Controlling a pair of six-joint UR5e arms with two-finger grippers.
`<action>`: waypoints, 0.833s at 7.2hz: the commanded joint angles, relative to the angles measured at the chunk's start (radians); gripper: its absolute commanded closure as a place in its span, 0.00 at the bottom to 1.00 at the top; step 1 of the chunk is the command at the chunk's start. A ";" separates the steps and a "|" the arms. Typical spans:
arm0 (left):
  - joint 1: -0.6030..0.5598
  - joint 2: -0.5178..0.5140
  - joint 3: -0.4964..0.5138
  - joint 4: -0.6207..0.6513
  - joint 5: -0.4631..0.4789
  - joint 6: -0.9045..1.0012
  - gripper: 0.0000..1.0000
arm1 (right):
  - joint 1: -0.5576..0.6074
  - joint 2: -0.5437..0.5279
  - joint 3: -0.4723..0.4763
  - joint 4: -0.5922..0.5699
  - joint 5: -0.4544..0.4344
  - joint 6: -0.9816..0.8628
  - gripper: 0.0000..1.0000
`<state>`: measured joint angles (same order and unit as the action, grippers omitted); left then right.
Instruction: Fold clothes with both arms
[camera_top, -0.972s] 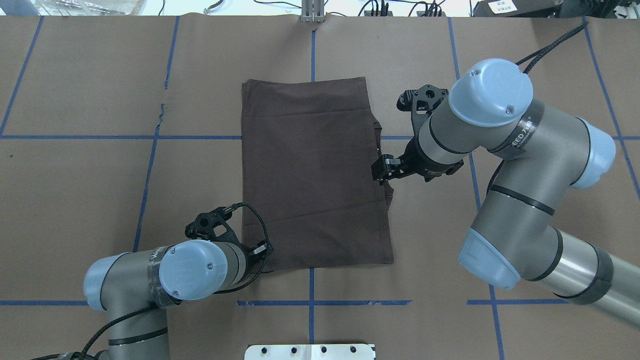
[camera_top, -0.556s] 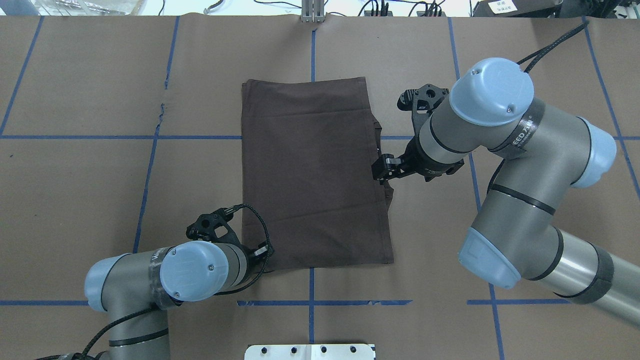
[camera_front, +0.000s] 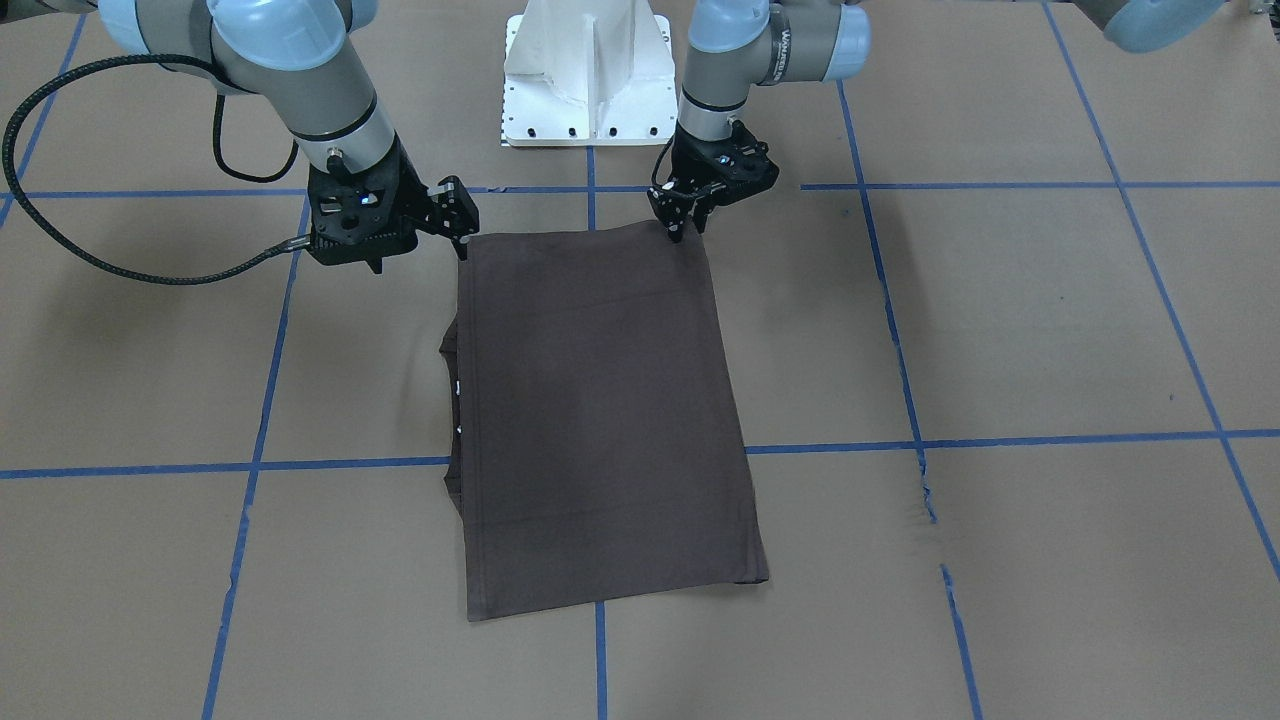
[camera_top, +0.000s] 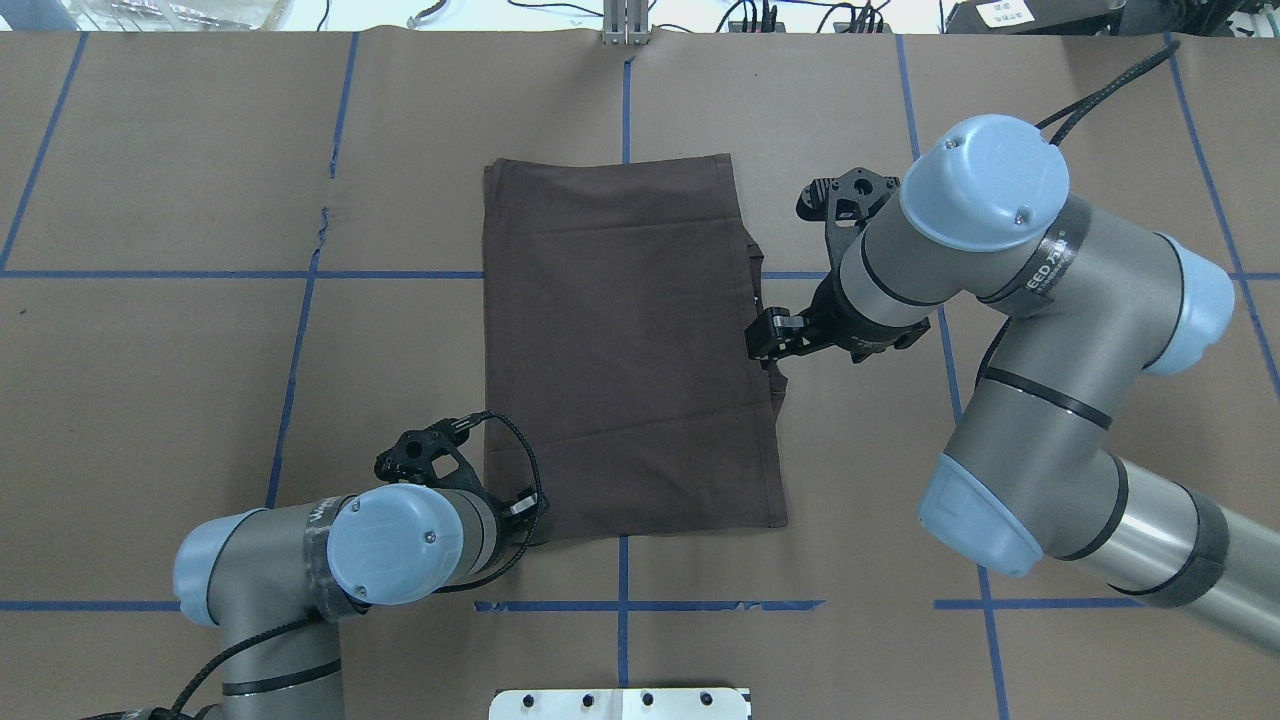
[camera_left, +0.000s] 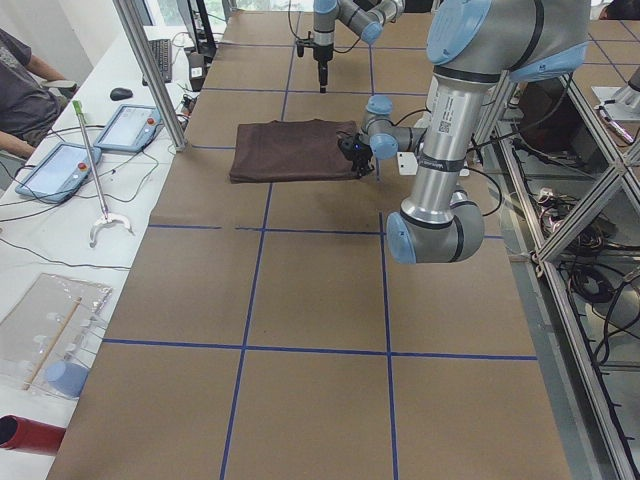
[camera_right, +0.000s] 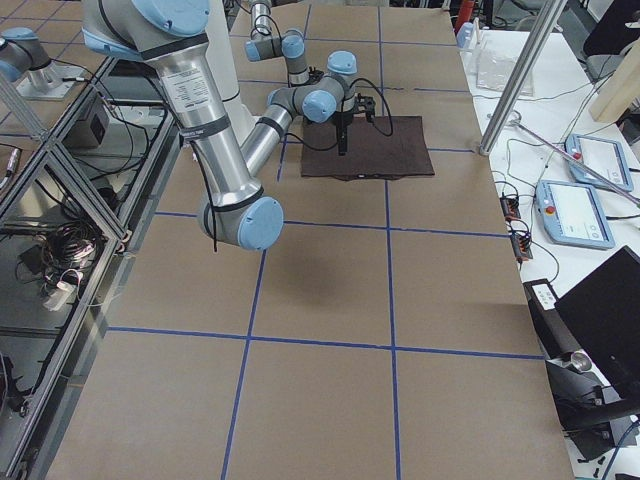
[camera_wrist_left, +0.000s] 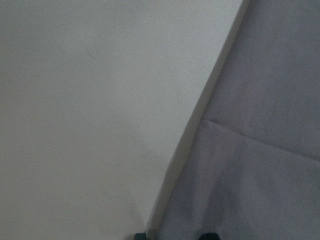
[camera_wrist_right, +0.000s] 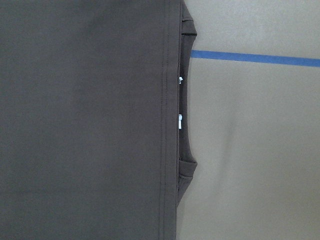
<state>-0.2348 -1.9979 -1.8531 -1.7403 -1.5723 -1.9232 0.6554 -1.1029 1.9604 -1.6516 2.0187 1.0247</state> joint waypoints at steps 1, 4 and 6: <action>0.002 -0.002 -0.001 0.001 0.000 0.000 0.99 | 0.001 -0.002 0.000 -0.001 0.000 0.000 0.00; -0.003 -0.002 -0.021 0.002 -0.006 0.062 1.00 | -0.002 -0.006 0.000 -0.002 -0.002 0.027 0.00; -0.014 0.001 -0.047 0.007 -0.006 0.122 1.00 | -0.038 -0.011 0.005 0.004 -0.005 0.206 0.00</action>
<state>-0.2432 -1.9989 -1.8866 -1.7363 -1.5783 -1.8318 0.6418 -1.1122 1.9614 -1.6500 2.0167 1.1154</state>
